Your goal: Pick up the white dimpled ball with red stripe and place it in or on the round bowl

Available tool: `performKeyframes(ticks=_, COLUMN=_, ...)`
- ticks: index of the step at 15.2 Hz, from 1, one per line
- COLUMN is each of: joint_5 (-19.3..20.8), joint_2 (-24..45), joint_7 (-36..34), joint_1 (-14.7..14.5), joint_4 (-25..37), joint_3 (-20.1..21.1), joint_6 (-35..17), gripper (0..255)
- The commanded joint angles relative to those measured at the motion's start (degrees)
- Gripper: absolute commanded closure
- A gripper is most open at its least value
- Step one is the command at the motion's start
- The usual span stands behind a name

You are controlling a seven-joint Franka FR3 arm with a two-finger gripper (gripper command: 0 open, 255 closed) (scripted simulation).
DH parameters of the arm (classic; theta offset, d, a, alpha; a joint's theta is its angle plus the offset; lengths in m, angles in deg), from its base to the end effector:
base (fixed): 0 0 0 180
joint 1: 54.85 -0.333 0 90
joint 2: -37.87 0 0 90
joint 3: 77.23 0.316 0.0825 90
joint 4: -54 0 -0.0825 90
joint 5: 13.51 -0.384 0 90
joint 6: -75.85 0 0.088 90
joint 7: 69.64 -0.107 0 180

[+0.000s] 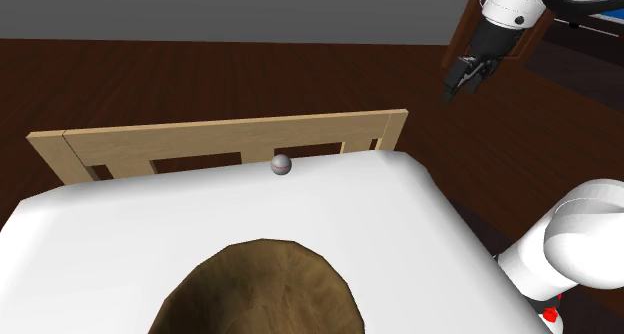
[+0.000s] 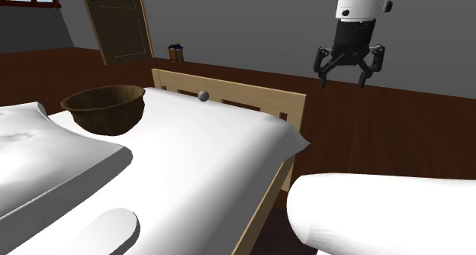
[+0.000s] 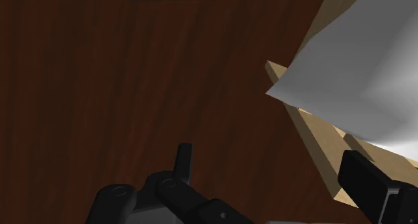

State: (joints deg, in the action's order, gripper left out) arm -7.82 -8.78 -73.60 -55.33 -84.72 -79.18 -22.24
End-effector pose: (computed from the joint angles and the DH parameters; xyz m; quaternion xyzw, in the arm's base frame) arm 0.3121 -0.0201 0.5814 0.9972 -0.0382 0.0533 0.0357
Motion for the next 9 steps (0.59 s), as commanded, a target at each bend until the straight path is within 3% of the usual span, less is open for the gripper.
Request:
performKeyframes(ticks=1, joint_5=0.00, joint_2=0.00, joint_7=0.00, joint_1=0.00, joint_4=0.00, joint_3=0.00, joint_6=0.00, gripper=0)
performKeyframes(ticks=9, joint_5=-4.96, joint_2=6.67, joint_7=-10.08, joint_1=-3.75, joint_4=3.30, joint_3=10.08, joint_6=-2.25, gripper=0)
